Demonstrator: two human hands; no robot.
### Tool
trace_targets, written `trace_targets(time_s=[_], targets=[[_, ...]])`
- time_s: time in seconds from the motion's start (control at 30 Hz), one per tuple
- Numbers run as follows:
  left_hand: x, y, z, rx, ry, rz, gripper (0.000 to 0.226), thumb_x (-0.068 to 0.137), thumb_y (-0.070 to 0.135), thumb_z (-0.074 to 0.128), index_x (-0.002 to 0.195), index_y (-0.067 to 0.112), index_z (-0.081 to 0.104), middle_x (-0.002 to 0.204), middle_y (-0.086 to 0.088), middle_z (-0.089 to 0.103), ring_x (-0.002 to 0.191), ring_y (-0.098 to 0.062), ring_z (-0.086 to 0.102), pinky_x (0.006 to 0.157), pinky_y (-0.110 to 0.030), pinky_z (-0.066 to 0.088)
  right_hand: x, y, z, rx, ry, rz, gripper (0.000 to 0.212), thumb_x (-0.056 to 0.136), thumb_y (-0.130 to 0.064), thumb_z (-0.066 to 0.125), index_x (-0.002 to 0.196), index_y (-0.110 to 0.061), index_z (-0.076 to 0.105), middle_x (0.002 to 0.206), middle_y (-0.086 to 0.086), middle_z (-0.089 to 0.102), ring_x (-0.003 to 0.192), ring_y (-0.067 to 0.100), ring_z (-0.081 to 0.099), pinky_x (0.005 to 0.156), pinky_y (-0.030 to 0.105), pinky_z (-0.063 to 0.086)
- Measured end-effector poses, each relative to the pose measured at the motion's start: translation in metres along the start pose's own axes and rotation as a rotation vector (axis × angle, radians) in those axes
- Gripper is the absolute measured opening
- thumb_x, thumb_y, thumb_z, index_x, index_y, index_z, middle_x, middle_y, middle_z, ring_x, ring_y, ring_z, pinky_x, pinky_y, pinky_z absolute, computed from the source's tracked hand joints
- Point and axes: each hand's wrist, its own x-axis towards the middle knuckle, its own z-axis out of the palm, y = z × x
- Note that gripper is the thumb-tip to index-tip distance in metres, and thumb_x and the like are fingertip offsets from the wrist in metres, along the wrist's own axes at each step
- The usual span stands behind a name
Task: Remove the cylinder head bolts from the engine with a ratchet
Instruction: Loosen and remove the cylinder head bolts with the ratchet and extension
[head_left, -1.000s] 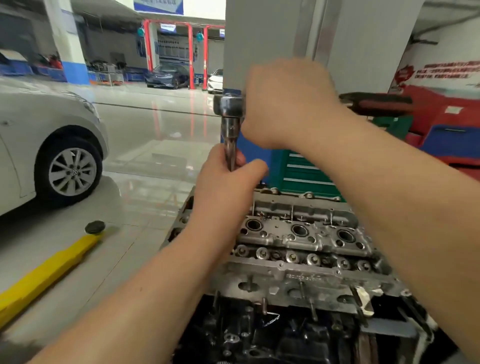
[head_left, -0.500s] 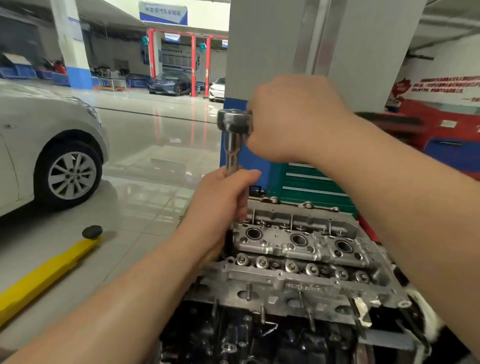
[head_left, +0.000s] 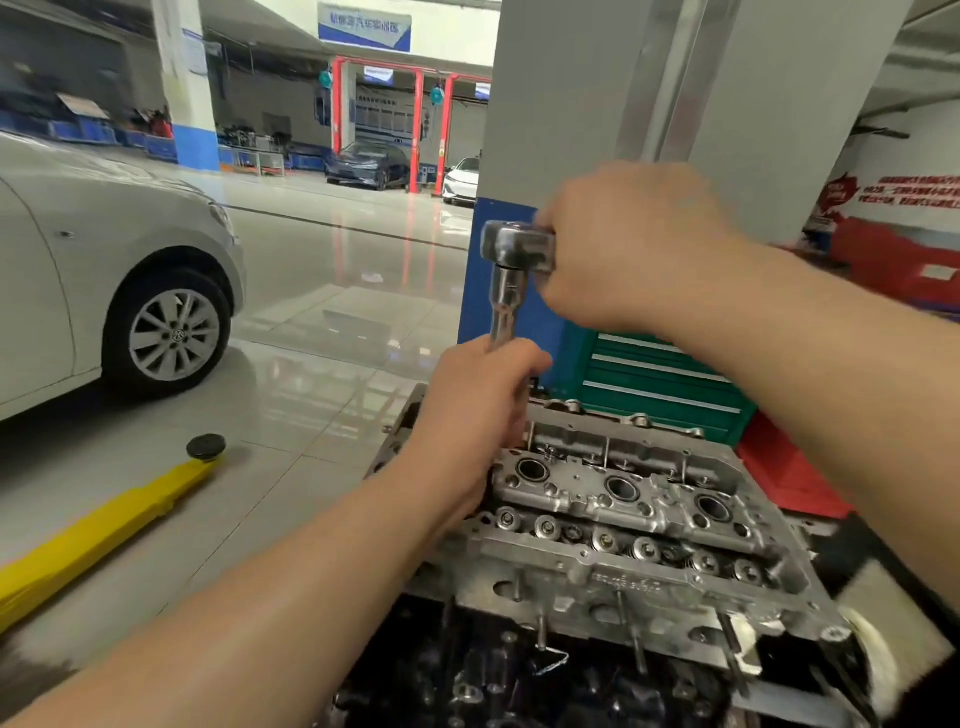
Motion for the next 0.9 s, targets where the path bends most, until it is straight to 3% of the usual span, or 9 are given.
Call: trace_targets(time_s=[0.13, 0.2, 0.27, 0.37, 0.5, 0.6, 0.73, 0.83, 0.9], targets=[[0.003, 0.018, -0.011, 0.041, -0.236, -0.060, 0.038, 0.095, 0.002, 0.055, 0.065, 0.017, 0.038, 0.048, 0.001, 0.034, 0.041, -0.017, 0.031, 0.046, -0.026, 0.031, 0.021, -0.002, 0.007, 0.377, -0.176, -0.128, 0.022, 0.099, -0.032, 0.059, 0.083, -0.017, 0.063, 0.072, -0.004, 0.056, 0.074, 0.023, 0.053, 0.063, 0.030, 0.035], [0.004, 0.023, -0.021, 0.172, -0.180, -0.016, 0.033, 0.098, 0.010, 0.061, 0.066, 0.011, 0.052, 0.052, -0.009, 0.053, 0.046, -0.024, 0.053, 0.051, -0.027, 0.047, 0.016, 0.006, 0.005, 0.125, -0.158, -0.090, 0.023, 0.092, -0.032, 0.060, 0.074, -0.019, 0.060, 0.065, -0.004, 0.053, 0.062, 0.025, 0.052, 0.052, 0.028, 0.032], [0.000, 0.021, -0.021, 0.224, -0.090, 0.036, 0.025, 0.099, 0.018, 0.066, 0.075, 0.011, 0.062, 0.061, -0.010, 0.066, 0.056, -0.020, 0.065, 0.053, -0.022, 0.053, 0.001, 0.012, 0.001, -0.181, 0.046, -0.030, 0.032, 0.080, -0.031, 0.061, 0.054, -0.021, 0.044, 0.050, -0.003, 0.036, 0.041, 0.018, 0.033, 0.048, 0.020, 0.021], [-0.009, 0.011, -0.008, 0.132, -0.018, 0.046, 0.024, 0.086, 0.027, 0.067, 0.071, 0.018, 0.051, 0.052, 0.002, 0.049, 0.047, -0.015, 0.046, 0.044, -0.022, 0.041, -0.014, 0.001, -0.001, -0.120, 0.179, 0.019, 0.037, 0.071, -0.037, 0.057, 0.052, -0.024, 0.028, 0.047, -0.010, 0.022, 0.040, 0.019, 0.024, 0.051, 0.020, 0.013], [0.001, 0.014, -0.005, 0.071, -0.173, -0.028, 0.035, 0.086, 0.017, 0.065, 0.060, 0.021, 0.043, 0.049, 0.004, 0.033, 0.044, -0.016, 0.029, 0.053, -0.033, 0.032, 0.014, -0.007, 0.022, 0.460, 0.029, -0.026, 0.035, 0.098, -0.027, 0.057, 0.065, -0.020, 0.046, 0.061, -0.002, 0.044, 0.066, 0.022, 0.042, 0.061, 0.033, 0.033], [0.009, 0.027, -0.029, 0.060, -0.277, -0.065, 0.038, 0.097, 0.020, 0.067, 0.061, 0.014, 0.056, 0.053, -0.008, 0.049, 0.048, -0.024, 0.049, 0.061, -0.034, 0.049, 0.022, 0.003, 0.018, 0.289, -0.118, -0.046, 0.024, 0.088, -0.022, 0.059, 0.065, -0.020, 0.051, 0.062, -0.005, 0.046, 0.060, 0.021, 0.046, 0.054, 0.030, 0.033], [0.003, 0.019, -0.019, 0.197, -0.073, 0.065, 0.028, 0.088, 0.039, 0.076, 0.079, 0.014, 0.067, 0.068, 0.001, 0.065, 0.062, -0.012, 0.061, 0.063, -0.026, 0.053, -0.009, 0.011, 0.001, -0.185, 0.094, 0.012, 0.048, 0.067, -0.029, 0.071, 0.048, -0.023, 0.028, 0.044, -0.006, 0.020, 0.036, 0.012, 0.016, 0.048, 0.015, 0.018], [-0.002, 0.007, 0.004, 0.173, 0.064, 0.077, 0.026, 0.084, 0.036, 0.072, 0.075, 0.023, 0.051, 0.058, 0.009, 0.044, 0.051, -0.009, 0.041, 0.054, -0.028, 0.039, -0.004, 0.006, 0.003, -0.097, 0.057, -0.021, 0.043, 0.072, -0.031, 0.069, 0.052, -0.023, 0.032, 0.049, -0.009, 0.027, 0.041, 0.019, 0.029, 0.049, 0.020, 0.017], [0.005, 0.014, 0.000, 0.036, -0.109, 0.009, 0.033, 0.094, 0.016, 0.068, 0.068, 0.022, 0.048, 0.053, 0.005, 0.035, 0.045, -0.013, 0.030, 0.051, -0.028, 0.030, 0.013, 0.004, 0.008, 0.178, -0.094, -0.117, 0.037, 0.091, -0.037, 0.063, 0.062, -0.025, 0.045, 0.059, -0.009, 0.043, 0.063, 0.023, 0.049, 0.052, 0.028, 0.025]])
